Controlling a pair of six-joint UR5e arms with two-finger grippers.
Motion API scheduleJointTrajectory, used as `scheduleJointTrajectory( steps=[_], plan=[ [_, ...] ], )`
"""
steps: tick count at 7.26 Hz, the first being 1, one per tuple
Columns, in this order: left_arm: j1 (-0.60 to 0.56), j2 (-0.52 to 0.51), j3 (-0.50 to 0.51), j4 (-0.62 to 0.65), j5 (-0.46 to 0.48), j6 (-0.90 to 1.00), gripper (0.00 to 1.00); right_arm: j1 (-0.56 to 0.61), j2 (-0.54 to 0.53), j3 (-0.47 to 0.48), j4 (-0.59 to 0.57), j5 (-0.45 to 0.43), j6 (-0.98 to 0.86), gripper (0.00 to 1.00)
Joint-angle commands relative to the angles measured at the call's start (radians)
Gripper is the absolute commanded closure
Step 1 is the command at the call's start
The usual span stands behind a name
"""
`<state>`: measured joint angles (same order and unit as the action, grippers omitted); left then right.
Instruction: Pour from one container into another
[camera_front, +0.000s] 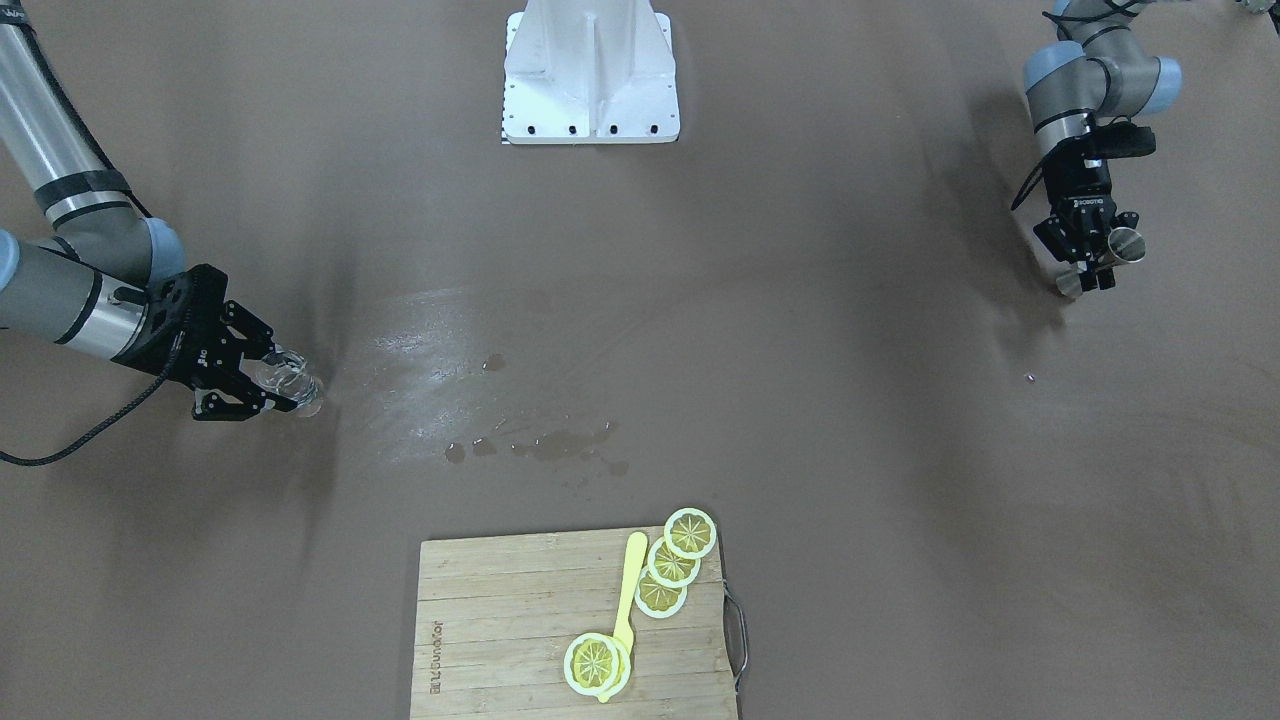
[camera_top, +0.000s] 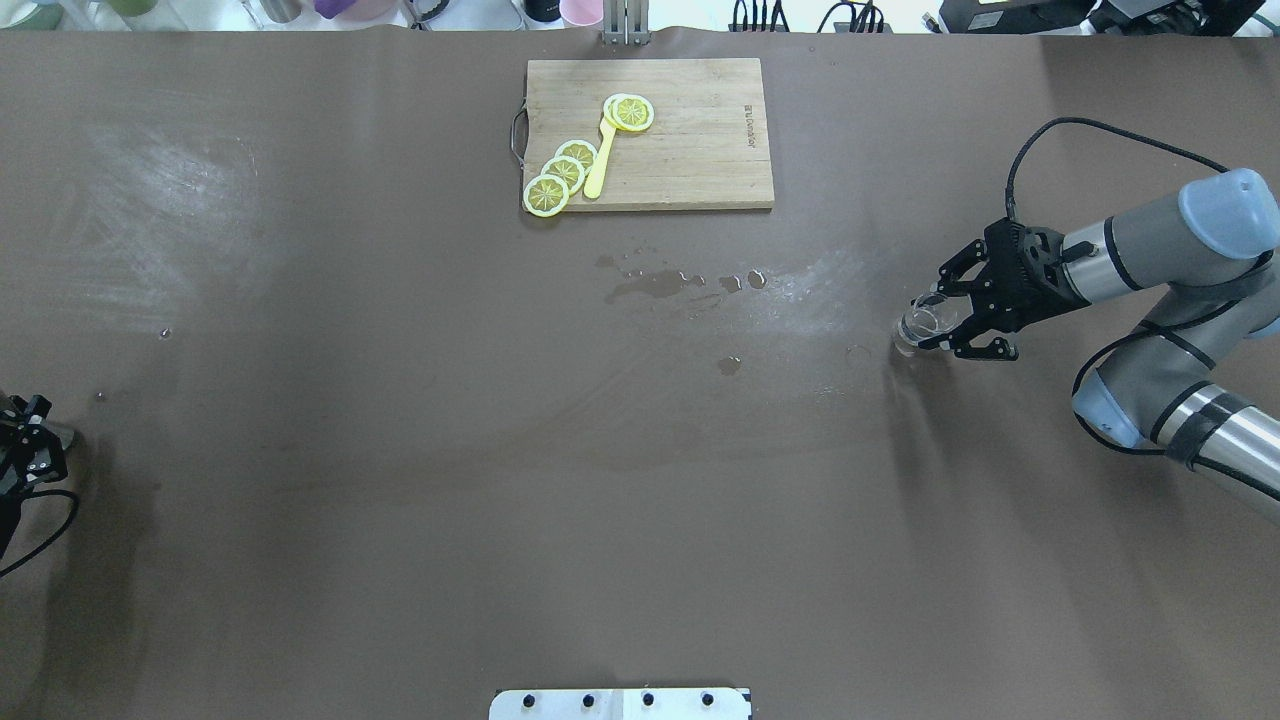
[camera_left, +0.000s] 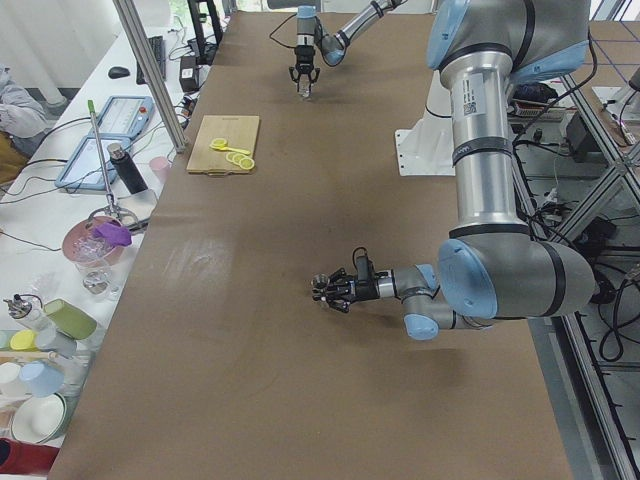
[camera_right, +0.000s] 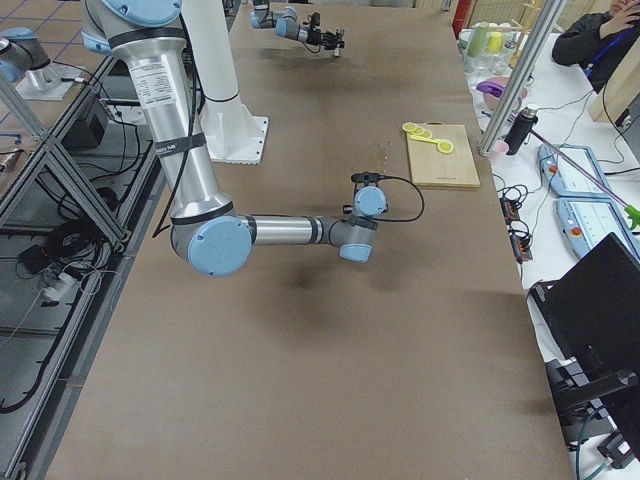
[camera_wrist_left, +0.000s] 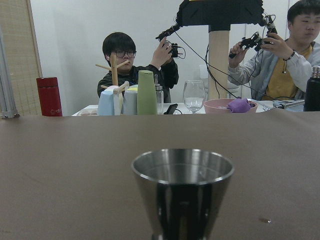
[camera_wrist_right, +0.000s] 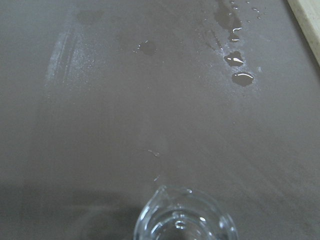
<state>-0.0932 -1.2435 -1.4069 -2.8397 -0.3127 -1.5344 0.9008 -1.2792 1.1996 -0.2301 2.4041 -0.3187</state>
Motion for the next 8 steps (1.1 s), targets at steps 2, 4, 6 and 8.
scheduleJointTrajectory(
  steps=[2,4,6,8],
  plan=[
    [0.0,-0.008,0.0,0.017,0.0,-0.001,0.77,-0.003,-0.014,0.0,0.0,0.024,0.013,1.0],
    [0.0,-0.007,0.0,0.017,0.0,0.0,0.26,-0.003,-0.041,0.012,0.003,0.044,0.016,1.0],
    [0.0,-0.007,0.002,0.02,0.001,0.0,0.02,-0.002,-0.045,0.012,0.002,0.052,0.016,1.0],
    [0.003,-0.002,-0.006,0.022,0.007,0.005,0.02,-0.003,-0.051,0.012,0.002,0.053,0.016,1.0]
  ],
)
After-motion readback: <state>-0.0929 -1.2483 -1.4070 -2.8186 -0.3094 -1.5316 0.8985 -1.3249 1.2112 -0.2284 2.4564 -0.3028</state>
